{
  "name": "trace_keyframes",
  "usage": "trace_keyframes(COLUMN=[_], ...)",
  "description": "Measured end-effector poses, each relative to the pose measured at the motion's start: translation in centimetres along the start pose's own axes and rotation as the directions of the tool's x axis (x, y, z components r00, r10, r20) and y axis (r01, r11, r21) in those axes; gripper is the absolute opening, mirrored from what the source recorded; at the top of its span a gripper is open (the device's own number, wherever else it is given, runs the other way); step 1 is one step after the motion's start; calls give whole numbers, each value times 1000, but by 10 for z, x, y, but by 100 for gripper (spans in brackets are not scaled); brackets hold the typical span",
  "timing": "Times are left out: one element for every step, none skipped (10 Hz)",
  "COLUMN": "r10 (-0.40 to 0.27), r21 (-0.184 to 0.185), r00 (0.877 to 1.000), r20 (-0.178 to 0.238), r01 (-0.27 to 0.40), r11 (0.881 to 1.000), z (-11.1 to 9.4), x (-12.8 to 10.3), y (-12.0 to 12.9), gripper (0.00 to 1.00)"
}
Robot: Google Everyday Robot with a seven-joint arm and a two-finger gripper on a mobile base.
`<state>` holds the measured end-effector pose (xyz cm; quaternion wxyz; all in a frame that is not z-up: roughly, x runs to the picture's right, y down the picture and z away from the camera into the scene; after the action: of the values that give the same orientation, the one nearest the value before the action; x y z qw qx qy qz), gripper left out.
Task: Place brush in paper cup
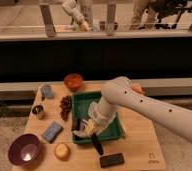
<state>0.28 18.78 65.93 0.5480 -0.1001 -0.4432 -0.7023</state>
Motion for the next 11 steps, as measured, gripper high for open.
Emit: trace_keyframes(r10=[1, 2, 5, -6, -20, -41, -58, -73, -91, -99, -100], r21=[-1, -2, -18, -41, -52, -57, -59, -60, -57, -56, -54], r00=[1000, 1000, 1000, 999, 998, 994, 990, 985, 978, 973, 971], r20=[2, -5, -22, -39, -57, -99, -127, -154, -189, -207, -218], r01=[-1, -2, -5, 5, 17, 35, 51, 64, 81, 89, 91], r11=[1000, 1000, 1000, 999, 998, 998, 997, 996, 995, 994, 994], z=[2, 4, 5, 9, 11, 13, 11, 6, -1, -6, -10], x=[-2, -2, 1, 7, 13, 20, 24, 26, 25, 23, 21], y=[1, 2, 3, 2, 1, 2, 1, 1, 0, 1, 4], gripper=[0, 0, 0, 0, 0, 0, 0, 0, 0, 0, 0])
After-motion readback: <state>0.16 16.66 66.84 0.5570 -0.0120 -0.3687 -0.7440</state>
